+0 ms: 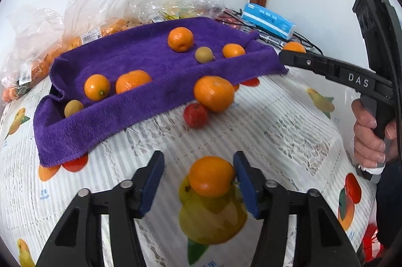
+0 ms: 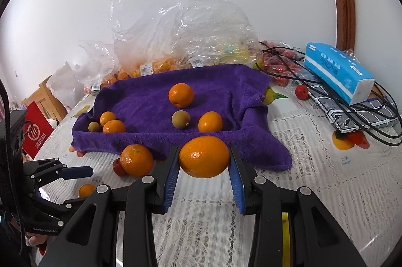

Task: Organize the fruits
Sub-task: 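Lift both held oranges and carry them over the purple towel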

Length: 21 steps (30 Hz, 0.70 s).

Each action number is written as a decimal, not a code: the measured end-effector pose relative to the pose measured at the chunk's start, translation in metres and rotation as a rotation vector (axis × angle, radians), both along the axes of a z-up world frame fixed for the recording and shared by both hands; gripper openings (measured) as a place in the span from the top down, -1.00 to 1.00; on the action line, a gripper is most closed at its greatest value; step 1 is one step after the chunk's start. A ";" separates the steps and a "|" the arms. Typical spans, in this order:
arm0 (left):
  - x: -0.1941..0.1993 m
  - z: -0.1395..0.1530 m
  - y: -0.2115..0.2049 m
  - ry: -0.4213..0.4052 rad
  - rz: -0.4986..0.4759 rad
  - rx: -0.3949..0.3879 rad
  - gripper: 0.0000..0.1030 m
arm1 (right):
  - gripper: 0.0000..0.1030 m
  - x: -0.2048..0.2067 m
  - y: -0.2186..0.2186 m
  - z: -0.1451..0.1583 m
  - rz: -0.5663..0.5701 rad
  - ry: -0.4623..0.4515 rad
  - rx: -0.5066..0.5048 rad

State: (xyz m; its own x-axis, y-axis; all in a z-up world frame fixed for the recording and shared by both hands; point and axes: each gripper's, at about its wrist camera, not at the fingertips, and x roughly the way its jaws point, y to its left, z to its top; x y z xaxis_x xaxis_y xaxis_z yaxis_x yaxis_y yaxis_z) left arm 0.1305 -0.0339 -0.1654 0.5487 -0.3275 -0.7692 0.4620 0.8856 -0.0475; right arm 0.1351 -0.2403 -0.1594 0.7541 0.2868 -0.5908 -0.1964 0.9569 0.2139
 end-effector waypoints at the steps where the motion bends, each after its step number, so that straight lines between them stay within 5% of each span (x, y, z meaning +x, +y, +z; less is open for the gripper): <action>1: -0.002 -0.001 -0.002 0.005 -0.008 0.006 0.13 | 0.26 -0.003 0.000 0.000 0.001 -0.001 -0.001; 3: -0.005 -0.002 -0.005 0.007 -0.029 0.014 0.38 | 0.26 -0.007 0.000 -0.002 -0.003 0.006 -0.013; 13: -0.008 0.004 0.001 -0.023 0.031 -0.007 0.37 | 0.26 -0.028 -0.004 0.004 -0.016 0.012 -0.040; 21: 0.017 0.041 0.017 -0.098 0.157 -0.050 0.37 | 0.26 -0.016 0.005 0.038 -0.029 -0.027 -0.044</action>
